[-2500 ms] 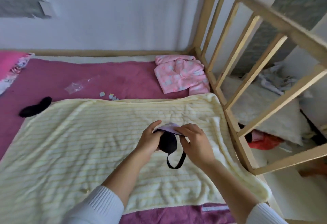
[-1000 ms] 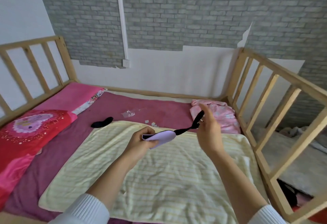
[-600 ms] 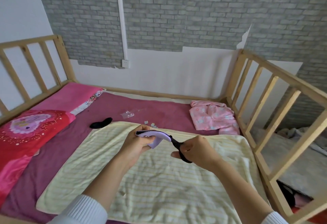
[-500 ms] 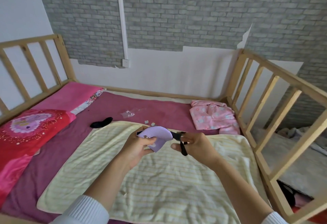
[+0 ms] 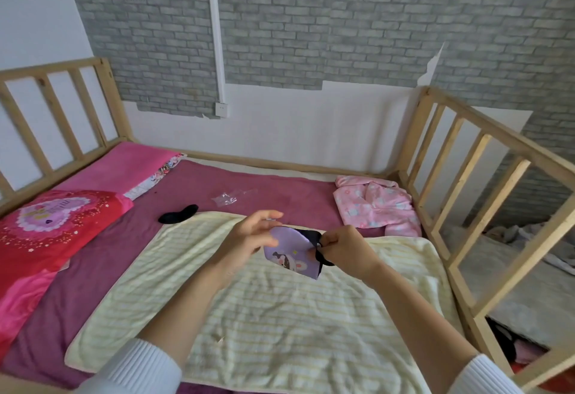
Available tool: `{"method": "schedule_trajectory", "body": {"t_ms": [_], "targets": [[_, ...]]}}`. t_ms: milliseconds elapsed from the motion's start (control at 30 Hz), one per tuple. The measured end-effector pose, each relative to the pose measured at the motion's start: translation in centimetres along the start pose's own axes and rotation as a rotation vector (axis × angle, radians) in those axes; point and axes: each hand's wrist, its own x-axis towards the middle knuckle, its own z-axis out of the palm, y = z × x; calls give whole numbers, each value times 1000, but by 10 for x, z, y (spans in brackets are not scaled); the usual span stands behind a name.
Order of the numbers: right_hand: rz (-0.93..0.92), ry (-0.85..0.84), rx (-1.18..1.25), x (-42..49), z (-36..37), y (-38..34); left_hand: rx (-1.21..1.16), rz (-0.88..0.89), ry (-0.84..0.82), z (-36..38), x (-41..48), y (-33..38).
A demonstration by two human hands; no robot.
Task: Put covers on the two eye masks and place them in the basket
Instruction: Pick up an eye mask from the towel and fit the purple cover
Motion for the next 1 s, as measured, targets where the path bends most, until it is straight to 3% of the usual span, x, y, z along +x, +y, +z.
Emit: {"method": "schedule_trajectory", "body": {"t_ms": [100,167,233,300,433,567,700,1000], "targets": [[-25,-42,-147,9,-1,-4,524,226,-120,10,-1,12],[-63,-74,-150,13,0,-7,672,352,-95,19,1,17],[-79,-115,-75,13,-1,-9,605,356,37,19,1,19],[-17,-174,156,12,-1,-7,455,287,147,13,2,15],[83,-392,521,10,12,0,179,138,221,8,-6,5],[162,-468,744,14,46,-1,-67,-16,485,0,-18,-16],[215,-522,783,20,95,-11,-238,-159,697,-31,-39,-33],[87,-724,473,29,246,-116,-329,-284,729,-201,-133,-79]]}}
